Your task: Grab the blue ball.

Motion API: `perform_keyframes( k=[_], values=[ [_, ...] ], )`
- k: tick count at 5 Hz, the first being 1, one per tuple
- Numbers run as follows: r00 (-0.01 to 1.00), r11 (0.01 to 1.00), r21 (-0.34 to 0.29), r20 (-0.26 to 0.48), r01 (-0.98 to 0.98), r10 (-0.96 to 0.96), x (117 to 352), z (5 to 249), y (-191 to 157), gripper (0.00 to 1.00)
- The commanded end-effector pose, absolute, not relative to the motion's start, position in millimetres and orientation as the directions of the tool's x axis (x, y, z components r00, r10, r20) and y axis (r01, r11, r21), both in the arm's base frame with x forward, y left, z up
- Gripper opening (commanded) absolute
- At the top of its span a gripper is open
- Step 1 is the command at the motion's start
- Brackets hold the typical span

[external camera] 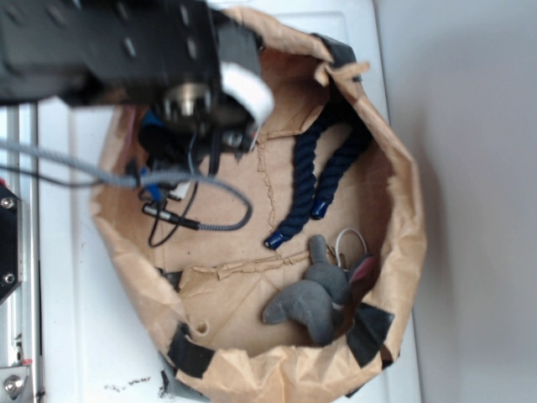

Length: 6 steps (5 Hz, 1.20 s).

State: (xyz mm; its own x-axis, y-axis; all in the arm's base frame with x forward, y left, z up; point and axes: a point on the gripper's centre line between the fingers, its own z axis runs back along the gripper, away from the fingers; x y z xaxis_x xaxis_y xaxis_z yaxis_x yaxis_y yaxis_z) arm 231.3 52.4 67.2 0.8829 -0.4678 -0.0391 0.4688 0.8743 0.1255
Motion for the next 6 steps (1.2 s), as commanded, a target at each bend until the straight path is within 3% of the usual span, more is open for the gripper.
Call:
perform_keyframes(
  k=[1, 2, 3, 4, 5, 6],
  values=[
    [0.888, 0.862, 0.223, -0.042, 0.455, -0.457, 246.7, 36.4, 58.8, 1.0],
    [0.903, 0.874, 0.237, -0.037, 0.425, -0.429, 249.2, 27.7, 61.6, 0.88],
    [0.903, 0.874, 0.241, -0.022, 0.422, -0.429, 250.9, 31.2, 64.2, 0.0],
    [0.903, 0.886, 0.188, -0.021, 0.424, -0.428, 248.6, 30.1, 63.5, 0.0],
    [0.9, 0.893, 0.118, -0.011, 0.435, -0.437, 242.9, 41.2, 62.1, 1.0],
    [0.905, 0.903, 0.066, -0.025, 0.424, -0.424, 226.6, 90.9, 55.5, 1.0]
  ],
)
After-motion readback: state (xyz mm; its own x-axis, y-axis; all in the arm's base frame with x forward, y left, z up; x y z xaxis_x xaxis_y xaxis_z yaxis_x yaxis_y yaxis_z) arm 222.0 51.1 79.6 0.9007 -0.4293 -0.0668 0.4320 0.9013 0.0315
